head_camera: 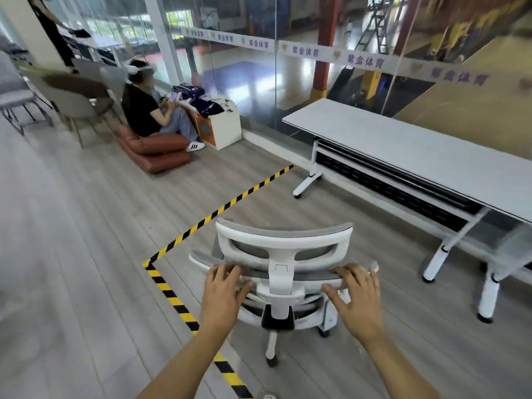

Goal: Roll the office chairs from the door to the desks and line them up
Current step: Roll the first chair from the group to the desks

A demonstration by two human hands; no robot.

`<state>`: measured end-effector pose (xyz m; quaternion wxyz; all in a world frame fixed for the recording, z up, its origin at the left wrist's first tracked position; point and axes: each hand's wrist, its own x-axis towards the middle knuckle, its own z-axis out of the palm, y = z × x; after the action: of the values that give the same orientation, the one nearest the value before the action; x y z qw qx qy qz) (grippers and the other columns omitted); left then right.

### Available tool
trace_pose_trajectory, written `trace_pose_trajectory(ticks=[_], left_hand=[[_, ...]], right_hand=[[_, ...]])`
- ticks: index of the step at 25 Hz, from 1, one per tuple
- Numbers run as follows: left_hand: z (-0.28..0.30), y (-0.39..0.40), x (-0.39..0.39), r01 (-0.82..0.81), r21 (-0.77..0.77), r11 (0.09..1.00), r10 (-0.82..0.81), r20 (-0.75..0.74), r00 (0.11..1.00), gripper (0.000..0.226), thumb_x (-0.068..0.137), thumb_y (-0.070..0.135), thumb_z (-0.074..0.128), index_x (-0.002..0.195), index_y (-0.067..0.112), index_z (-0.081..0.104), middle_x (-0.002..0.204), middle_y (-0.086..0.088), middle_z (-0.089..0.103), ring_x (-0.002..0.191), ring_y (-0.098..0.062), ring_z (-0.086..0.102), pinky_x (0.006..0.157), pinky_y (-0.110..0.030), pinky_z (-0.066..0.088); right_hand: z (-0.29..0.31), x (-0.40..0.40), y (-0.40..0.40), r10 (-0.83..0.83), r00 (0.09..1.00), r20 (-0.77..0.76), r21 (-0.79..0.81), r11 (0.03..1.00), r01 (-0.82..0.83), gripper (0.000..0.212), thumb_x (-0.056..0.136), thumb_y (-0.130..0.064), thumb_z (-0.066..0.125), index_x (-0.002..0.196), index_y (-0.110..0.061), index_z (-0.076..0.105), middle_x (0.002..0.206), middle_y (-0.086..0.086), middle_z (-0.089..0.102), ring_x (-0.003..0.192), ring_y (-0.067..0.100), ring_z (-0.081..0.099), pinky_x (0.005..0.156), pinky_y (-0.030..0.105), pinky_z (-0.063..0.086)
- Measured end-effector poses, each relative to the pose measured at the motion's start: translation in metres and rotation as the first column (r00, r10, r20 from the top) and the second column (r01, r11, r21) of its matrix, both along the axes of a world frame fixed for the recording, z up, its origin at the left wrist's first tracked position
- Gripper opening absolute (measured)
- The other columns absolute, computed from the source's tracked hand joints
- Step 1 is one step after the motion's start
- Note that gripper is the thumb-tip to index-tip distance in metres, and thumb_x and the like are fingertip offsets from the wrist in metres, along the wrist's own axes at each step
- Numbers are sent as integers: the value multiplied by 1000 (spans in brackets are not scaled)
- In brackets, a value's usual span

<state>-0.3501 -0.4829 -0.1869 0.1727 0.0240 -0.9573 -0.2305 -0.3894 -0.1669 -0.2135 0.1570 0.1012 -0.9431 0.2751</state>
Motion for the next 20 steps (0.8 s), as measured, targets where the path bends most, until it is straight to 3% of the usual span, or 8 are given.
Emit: trace_pose_trajectory(ticks=[8, 15, 20], left_hand=[[6, -115, -215, 110, 58, 992, -114, 61, 992, 22, 91, 44, 62, 106, 28, 59, 112, 6, 56, 115, -22, 41, 91, -41, 48], [13, -190, -393, 209, 73, 975, -214, 65, 975, 26, 91, 41, 64, 111, 23, 63, 113, 3, 57, 116, -24, 40, 91, -35, 43], [18, -224, -514, 271, 84, 959, -278, 91, 956, 27, 91, 36, 67, 112, 20, 64, 113, -2, 59, 116, -27, 40, 92, -43, 47]], right_hand=[[5, -173, -112, -83, 996, 30, -15, 996, 84, 40, 92, -65, 51, 117, -35, 61, 119, -18, 48, 127, 10, 45, 122, 50, 14], [7, -321, -189, -191, 981, 37, 18, 982, 190, 53, 93, -69, 44, 123, -29, 61, 124, -14, 51, 129, 11, 42, 121, 54, 18], [15, -422, -226, -235, 967, 97, 48, 972, 231, 58, 93, -74, 36, 126, -32, 59, 128, -12, 52, 133, 13, 39, 122, 51, 15]])
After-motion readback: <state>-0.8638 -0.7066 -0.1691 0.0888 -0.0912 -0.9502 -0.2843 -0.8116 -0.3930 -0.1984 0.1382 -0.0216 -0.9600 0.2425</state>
